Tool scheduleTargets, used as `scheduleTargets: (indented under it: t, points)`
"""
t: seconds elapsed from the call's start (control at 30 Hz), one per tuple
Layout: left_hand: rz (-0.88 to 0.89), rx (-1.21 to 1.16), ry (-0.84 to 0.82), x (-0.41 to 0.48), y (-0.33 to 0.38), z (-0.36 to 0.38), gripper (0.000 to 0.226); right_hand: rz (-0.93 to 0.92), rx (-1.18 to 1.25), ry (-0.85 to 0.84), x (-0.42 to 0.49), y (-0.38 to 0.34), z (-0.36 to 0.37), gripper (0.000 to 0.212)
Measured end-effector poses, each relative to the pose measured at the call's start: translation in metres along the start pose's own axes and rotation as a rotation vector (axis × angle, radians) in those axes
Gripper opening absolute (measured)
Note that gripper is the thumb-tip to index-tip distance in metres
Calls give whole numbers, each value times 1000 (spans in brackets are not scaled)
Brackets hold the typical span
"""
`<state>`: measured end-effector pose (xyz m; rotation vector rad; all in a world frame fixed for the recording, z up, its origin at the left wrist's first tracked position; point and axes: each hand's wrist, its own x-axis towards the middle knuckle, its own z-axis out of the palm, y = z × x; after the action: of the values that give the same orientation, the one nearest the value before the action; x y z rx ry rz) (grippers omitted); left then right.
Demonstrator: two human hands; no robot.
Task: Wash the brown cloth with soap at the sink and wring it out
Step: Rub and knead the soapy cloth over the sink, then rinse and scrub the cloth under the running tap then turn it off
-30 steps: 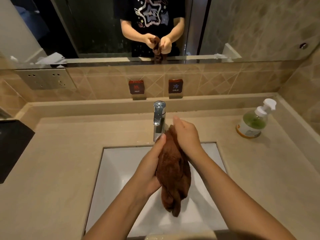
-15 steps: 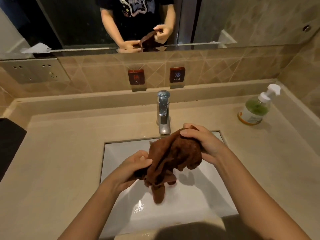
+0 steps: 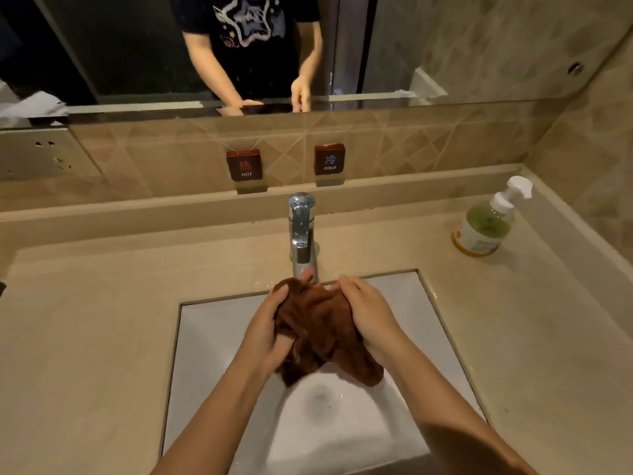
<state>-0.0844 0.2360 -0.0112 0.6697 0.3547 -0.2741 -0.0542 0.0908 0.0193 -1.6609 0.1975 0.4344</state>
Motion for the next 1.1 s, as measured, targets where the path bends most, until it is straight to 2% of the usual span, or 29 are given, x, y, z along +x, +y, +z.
scheduleTargets:
  t: [0.1,0.13,0.2,0.27,0.33,0.37,0.4,0.47,0.5,0.6,0.63,0.73,0.8,0.87,0.97,1.1]
  points:
    - [39,-232,76,8,-15,-6,53,26,-17,-45,5,11,26,20]
    - [78,-269,106,8,-18,-12,51,-2,-27,-62,6,15,28,18]
    - [103,-287,136,7,-24,-24,30,-59,-75,-131,5,24,31,17]
    - [57,-109,172,8,-31,-30,21,-172,-283,-199,5,37,31,25]
    - [-6,165,174,13,-36,-29,32,-312,-582,-228,13,44,27,31]
    - [-39,283,145,17,-36,-29,37,-321,-678,-264,20,44,20,33]
    - [-68,359,119,21,-36,-30,38,-254,-702,-333,26,40,11,36]
    - [-99,463,96,29,-33,-31,31,-49,-604,-478,35,19,-9,42]
    - [-99,483,106,34,-32,-33,25,-12,-574,-457,37,4,-17,40]
    - [-63,458,264,48,-29,-31,9,-130,-429,-75,49,-45,-19,18]
    - [-44,462,323,54,-29,-28,12,-95,-311,-58,52,-61,-12,24]
    - [0,483,433,68,-33,-15,22,159,26,-231,59,-98,22,45]
    - [16,469,474,73,-36,-9,21,313,243,-269,62,-108,42,46]
    - [12,440,503,77,-36,-7,20,417,462,-214,66,-110,55,39]
    - [0,429,516,78,-35,-9,24,465,582,-159,75,-103,63,46]
    - [7,373,494,77,-35,-8,36,480,596,-121,77,-102,67,50]
